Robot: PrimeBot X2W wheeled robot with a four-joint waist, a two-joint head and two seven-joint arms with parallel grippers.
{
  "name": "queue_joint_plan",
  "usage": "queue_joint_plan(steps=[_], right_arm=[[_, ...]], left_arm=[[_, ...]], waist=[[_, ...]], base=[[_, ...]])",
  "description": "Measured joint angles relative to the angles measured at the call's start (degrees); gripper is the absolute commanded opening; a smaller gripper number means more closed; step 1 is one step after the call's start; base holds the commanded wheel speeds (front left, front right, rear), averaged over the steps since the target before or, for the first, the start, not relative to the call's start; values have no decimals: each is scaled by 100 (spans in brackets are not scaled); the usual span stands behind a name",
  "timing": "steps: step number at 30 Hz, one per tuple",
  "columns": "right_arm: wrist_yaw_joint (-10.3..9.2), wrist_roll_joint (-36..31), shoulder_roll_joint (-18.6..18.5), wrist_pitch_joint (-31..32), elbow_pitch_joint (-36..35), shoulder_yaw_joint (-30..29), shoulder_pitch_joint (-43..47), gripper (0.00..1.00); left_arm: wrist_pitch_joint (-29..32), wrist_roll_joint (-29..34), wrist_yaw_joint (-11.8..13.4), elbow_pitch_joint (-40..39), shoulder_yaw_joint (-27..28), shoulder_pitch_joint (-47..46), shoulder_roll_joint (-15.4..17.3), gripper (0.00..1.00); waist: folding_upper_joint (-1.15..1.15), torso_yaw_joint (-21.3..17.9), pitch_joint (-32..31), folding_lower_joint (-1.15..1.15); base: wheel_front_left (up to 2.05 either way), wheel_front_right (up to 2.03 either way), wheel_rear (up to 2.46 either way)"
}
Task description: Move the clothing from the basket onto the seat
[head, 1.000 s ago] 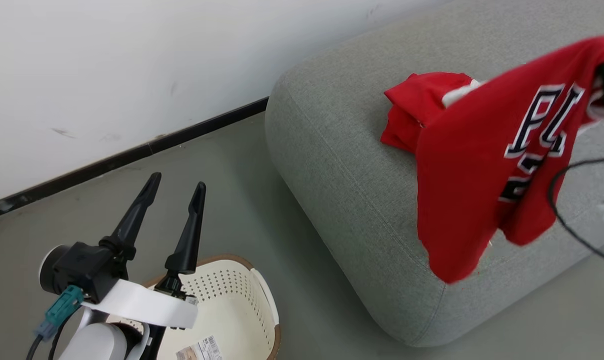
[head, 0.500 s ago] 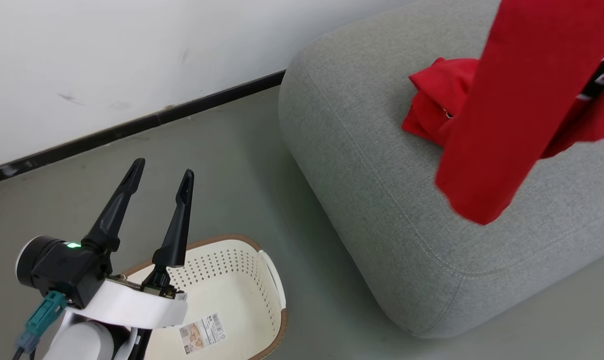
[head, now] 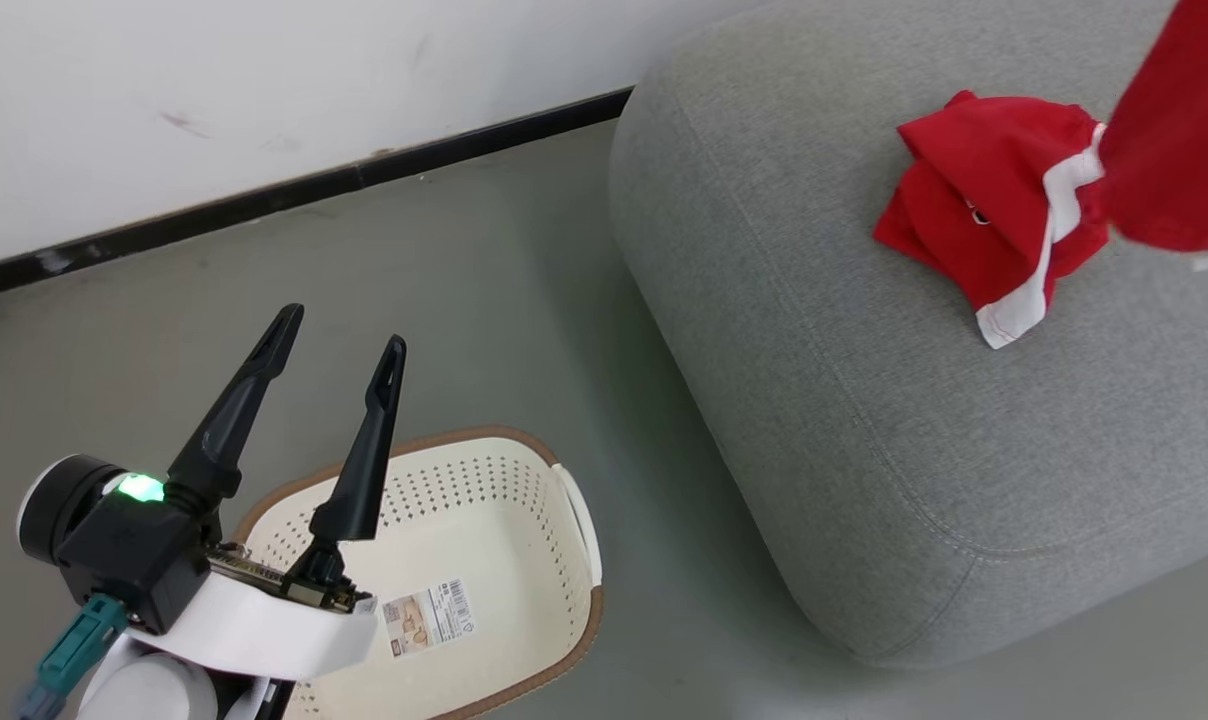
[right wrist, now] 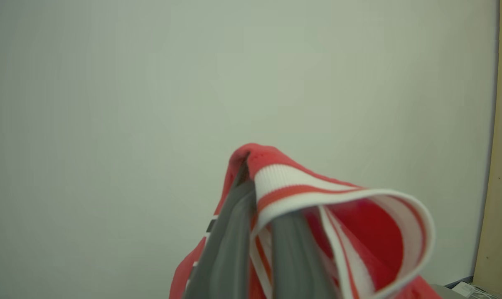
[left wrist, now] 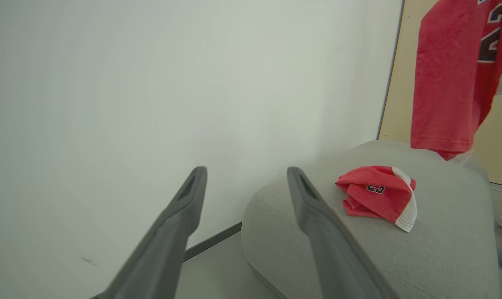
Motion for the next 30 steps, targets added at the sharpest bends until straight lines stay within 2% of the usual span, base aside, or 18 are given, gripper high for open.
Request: queue_joint_plan(steps=[8,17,30], right_arm=[[0,-478,10,-181,482,-86,-645,0],[0,-637,434,-360,1169,-25,-630,0],[0,-881,724,-803,2341,-270,247,0]], left_arm=[[256,32,0,-267,-37,11,142,100],[514,112,-1,-547,-57,9,294,100],[751,146,-58,-730,-92,-136,361,100]], waist=[[0,254,228,0],[0,498,522,0],[0,658,914,0]], base=[[0,0,0],[0,0,0],[0,0,0]])
